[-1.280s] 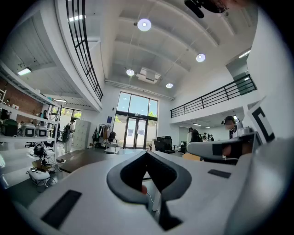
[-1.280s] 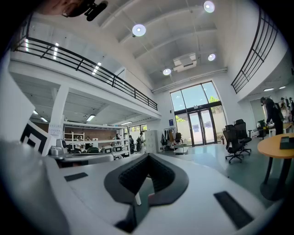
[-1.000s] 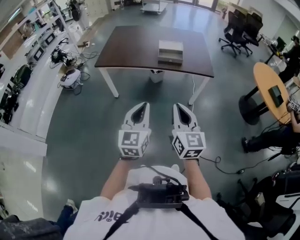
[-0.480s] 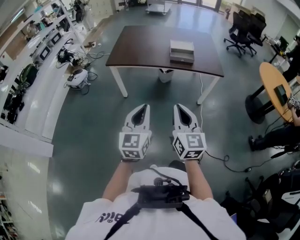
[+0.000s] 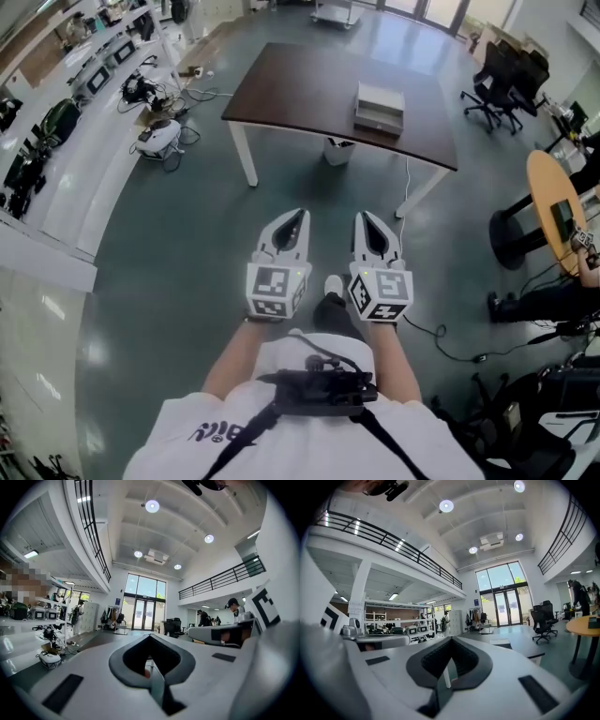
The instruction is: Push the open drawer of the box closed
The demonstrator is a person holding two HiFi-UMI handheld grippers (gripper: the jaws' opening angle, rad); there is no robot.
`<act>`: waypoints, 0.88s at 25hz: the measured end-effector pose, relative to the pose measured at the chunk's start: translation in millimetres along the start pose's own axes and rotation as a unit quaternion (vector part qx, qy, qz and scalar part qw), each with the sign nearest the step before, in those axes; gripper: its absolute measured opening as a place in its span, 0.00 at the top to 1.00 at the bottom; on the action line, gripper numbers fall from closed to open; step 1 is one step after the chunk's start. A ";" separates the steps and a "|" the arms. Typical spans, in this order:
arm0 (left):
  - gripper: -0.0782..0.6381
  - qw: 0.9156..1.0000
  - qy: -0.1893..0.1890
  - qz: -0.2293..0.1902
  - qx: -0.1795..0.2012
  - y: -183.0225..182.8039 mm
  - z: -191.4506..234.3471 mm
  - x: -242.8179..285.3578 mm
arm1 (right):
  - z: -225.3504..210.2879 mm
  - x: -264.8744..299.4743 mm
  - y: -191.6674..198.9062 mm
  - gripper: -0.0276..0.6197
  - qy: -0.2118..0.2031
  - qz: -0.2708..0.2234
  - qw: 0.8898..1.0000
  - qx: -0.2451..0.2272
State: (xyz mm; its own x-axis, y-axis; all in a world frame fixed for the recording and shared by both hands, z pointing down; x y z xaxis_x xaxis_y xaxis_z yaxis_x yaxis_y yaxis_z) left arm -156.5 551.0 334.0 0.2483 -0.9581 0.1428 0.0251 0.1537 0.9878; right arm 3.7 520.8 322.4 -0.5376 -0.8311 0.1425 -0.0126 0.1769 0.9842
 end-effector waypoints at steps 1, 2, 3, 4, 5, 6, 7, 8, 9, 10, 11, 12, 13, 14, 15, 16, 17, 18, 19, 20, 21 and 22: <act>0.87 1.000 -0.004 0.003 -0.002 0.8 3.1 4.3 | -1.8 7.6 1.5 0.97 -0.005 0.003 1.000 0.004; 0.87 1.000 -0.009 0.006 -0.004 1.1 7.1 9.5 | -3.0 16.0 1.8 0.97 -0.010 0.006 1.000 0.006; 0.87 1.000 -0.013 0.009 -0.007 0.8 11.5 16.1 | -4.5 24.8 0.7 0.97 -0.015 0.008 1.000 0.006; 0.87 1.000 -0.017 0.012 -0.009 -0.1 15.0 24.3 | -7.1 33.7 -1.6 0.97 -0.019 0.008 1.000 0.004; 0.87 1.000 -0.019 0.013 -0.010 -1.8 17.1 34.2 | -11.7 42.4 -4.5 0.97 -0.023 0.006 1.000 0.002; 0.87 1.000 -0.019 0.012 -0.008 -4.3 17.7 45.5 | -18.1 51.1 -7.5 0.97 -0.026 0.004 1.000 0.000; 0.87 1.000 -0.018 0.011 -0.005 -7.3 17.3 58.1 | -26.4 59.8 -10.6 0.97 -0.028 0.000 1.000 -0.001; 0.87 1.000 -0.016 0.008 -0.002 -10.9 16.2 71.8 | -36.2 68.5 -13.8 0.97 -0.028 -0.003 1.000 -0.001; 0.87 1.000 -0.014 0.005 0.001 -14.6 14.5 86.2 | -47.5 76.9 -16.9 0.97 -0.028 -0.007 1.000 0.000; 0.87 1.000 -0.011 0.002 0.002 -18.3 12.1 100.9 | -60.0 85.0 -20.2 0.97 -0.028 -0.009 1.000 0.002; 0.87 1.000 -0.009 0.000 0.003 -22.1 9.0 115.8 | -73.3 92.4 -23.8 0.97 -0.027 -0.012 1.000 0.005; 0.87 1.000 -0.007 -0.001 0.003 -26.2 5.6 130.8 | -86.6 99.6 -27.8 0.97 -0.026 -0.014 1.000 0.008; 0.87 1.000 -0.005 -0.003 0.003 -30.6 2.5 145.7 | -99.3 106.6 -32.2 0.97 -0.026 -0.016 0.999 0.010; 0.87 1.000 -0.002 -0.004 0.003 -35.3 -0.3 160.4 | -111.1 113.7 -36.7 0.97 -0.026 -0.018 0.999 0.012; 0.87 1.000 0.001 -0.006 0.003 -40.0 -2.7 174.9 | -122.2 120.9 -41.1 0.97 -0.026 -0.021 0.999 0.014; 0.87 1.000 0.005 -0.007 0.004 -44.6 -5.2 189.1 | -132.9 128.0 -45.2 0.97 -0.026 -0.023 0.999 0.017; 0.87 1.000 0.009 -0.007 0.005 -48.7 -8.1 202.9 | -143.6 134.9 -48.8 0.97 -0.026 -0.025 0.999 0.020; 0.87 1.000 0.013 -0.007 0.006 -51.6 -11.6 216.2 | -154.2 141.3 -51.3 0.97 -0.026 -0.027 0.999 0.025; 0.87 1.000 0.018 -0.005 0.006 -53.2 -15.5 229.1 | -164.9 147.1 -52.3 0.97 -0.026 -0.027 0.999 0.031; 0.87 1.000 0.022 -0.003 0.007 -53.4 -19.7 241.6 | -175.7 152.4 -52.0 0.97 -0.026 -0.027 0.999 0.038; 0.87 1.000 0.025 0.000 0.007 -52.4 -23.8 254.1 | -186.4 157.5 -50.7 0.97 -0.027 -0.027 0.998 0.045; 0.87 1.000 0.028 0.002 0.007 -50.8 -27.7 266.4 | -196.8 162.5 -48.9 0.97 -0.029 -0.027 0.998 0.052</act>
State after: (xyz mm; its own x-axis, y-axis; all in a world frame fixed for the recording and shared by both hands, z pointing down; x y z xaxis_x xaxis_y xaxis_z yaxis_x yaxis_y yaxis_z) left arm -64.8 294.6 320.1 0.3017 -0.9426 0.1433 0.0106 0.1536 0.9881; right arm 82.9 273.3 318.2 -0.5811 -0.8099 0.0805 -0.1291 0.1894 0.9734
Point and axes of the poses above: the fingertips, and each gripper's own axes: x forward along the fingers, z to its left, y out of its underside, the point moved 6 cm from there along -x, backward along the fingers, and after that the axes turned 6 degrees about z, right-handed, at the moved point
